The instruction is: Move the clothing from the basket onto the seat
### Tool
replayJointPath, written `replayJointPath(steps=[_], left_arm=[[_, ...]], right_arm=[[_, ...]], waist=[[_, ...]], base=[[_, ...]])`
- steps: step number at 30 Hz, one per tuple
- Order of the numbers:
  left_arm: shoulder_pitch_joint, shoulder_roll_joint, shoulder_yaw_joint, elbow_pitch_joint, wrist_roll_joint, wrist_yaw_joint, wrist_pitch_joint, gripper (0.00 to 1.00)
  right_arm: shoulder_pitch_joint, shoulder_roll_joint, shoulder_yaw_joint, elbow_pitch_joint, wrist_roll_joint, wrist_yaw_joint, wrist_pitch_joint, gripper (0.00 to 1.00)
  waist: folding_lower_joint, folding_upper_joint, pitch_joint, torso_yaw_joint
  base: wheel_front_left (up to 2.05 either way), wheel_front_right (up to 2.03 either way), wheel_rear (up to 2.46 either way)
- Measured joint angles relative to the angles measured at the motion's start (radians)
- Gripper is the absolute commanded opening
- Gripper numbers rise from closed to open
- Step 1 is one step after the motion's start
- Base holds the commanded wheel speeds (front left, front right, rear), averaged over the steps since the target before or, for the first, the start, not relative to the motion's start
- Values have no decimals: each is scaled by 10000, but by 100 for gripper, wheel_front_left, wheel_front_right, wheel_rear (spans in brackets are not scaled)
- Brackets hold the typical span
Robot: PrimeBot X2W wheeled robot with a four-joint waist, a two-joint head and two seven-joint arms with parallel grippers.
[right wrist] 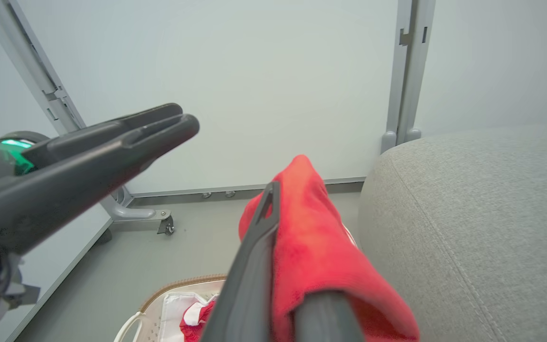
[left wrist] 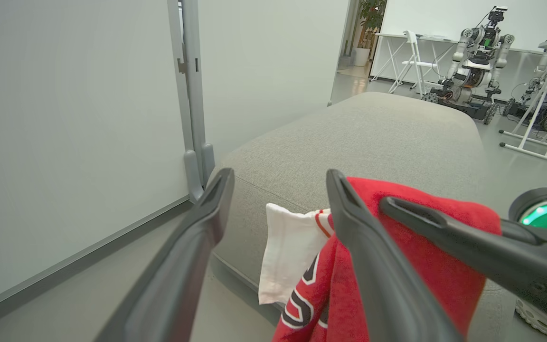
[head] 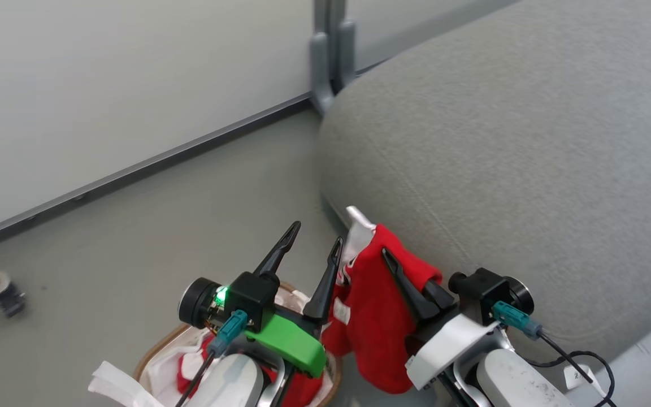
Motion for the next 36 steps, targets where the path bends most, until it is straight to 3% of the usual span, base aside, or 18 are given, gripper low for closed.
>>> replayJointPath(steps=[8, 14, 20, 26, 36], left_arm=[[37, -6, 19, 40, 65, -232, -2, 100], [-84, -8, 13, 4, 307, -280, 0, 100], [-243, -6, 201, -184, 608, -307, 0, 100], [-841, -13, 267, -458, 1110, -389, -2, 100], [-1805, -10, 13, -368, 1467, -560, 0, 100]], right_arm=[[156, -205, -489, -376, -31, 0, 0, 0], [-232, -351, -790, -583, -182, 0, 0, 0], [-1780, -999, -869, -686, -324, 2, 0, 0], [-3972, -2057, -1312, -571, -727, 2, 0, 0], [-6865, -3574, -2403, 823, -1177, 2, -2, 0]], waist=[[0, 0, 111, -1360], [0, 0, 466, -1701], [0, 0, 1012, -1753], [0, 0, 1786, -1570], [1, 0, 3439, -817]], base=[[0, 0, 0], [0, 0, 0], [0, 0, 0], [0, 0, 0], [0, 0, 0]])
